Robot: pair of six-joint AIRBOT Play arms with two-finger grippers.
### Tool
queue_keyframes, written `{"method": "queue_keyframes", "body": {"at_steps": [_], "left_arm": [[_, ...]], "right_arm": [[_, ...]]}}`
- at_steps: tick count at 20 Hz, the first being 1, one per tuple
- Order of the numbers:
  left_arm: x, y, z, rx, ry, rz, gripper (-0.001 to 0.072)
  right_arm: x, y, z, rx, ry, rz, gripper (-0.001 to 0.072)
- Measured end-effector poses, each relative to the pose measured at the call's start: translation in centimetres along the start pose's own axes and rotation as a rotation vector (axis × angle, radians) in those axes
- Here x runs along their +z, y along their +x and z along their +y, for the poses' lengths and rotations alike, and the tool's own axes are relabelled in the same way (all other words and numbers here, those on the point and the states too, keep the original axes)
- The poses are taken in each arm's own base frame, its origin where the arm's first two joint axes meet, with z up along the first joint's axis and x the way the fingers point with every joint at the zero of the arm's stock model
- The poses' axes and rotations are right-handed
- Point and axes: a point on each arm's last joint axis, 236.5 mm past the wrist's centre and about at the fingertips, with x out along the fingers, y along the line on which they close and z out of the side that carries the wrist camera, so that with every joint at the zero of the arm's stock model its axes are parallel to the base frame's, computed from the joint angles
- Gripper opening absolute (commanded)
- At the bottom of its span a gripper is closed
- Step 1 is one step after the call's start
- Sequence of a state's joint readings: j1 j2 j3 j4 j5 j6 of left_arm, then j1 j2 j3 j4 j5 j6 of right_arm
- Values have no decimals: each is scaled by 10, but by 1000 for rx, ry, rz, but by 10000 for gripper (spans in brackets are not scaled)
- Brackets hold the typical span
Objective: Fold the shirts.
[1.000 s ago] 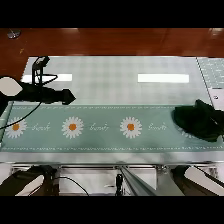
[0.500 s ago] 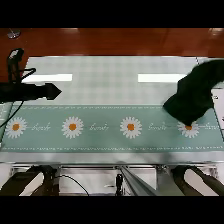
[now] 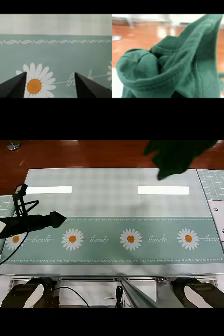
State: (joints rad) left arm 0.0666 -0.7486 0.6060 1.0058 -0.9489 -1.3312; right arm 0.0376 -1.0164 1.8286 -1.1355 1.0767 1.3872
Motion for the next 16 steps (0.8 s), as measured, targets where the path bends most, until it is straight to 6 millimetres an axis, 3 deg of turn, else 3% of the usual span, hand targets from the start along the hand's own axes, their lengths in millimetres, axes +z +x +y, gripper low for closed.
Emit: {"method": "queue_keyframes", "body": {"at_steps": [3,7,10,16], "left_arm": [[-6,4,3,0,-10,1,702],[-8,7,4,-1,-16,1,702],[-9,7,4,-1,-16,2,701],[-11,8,4,-4,-18,9,701]], "right_arm": [[-11,1,41,109,-48,60,22],[-67,21,85,248,-73,249,23],[-141,46,115,339,-62,448,23],[-319,90,188,438,86,833,24]]}}
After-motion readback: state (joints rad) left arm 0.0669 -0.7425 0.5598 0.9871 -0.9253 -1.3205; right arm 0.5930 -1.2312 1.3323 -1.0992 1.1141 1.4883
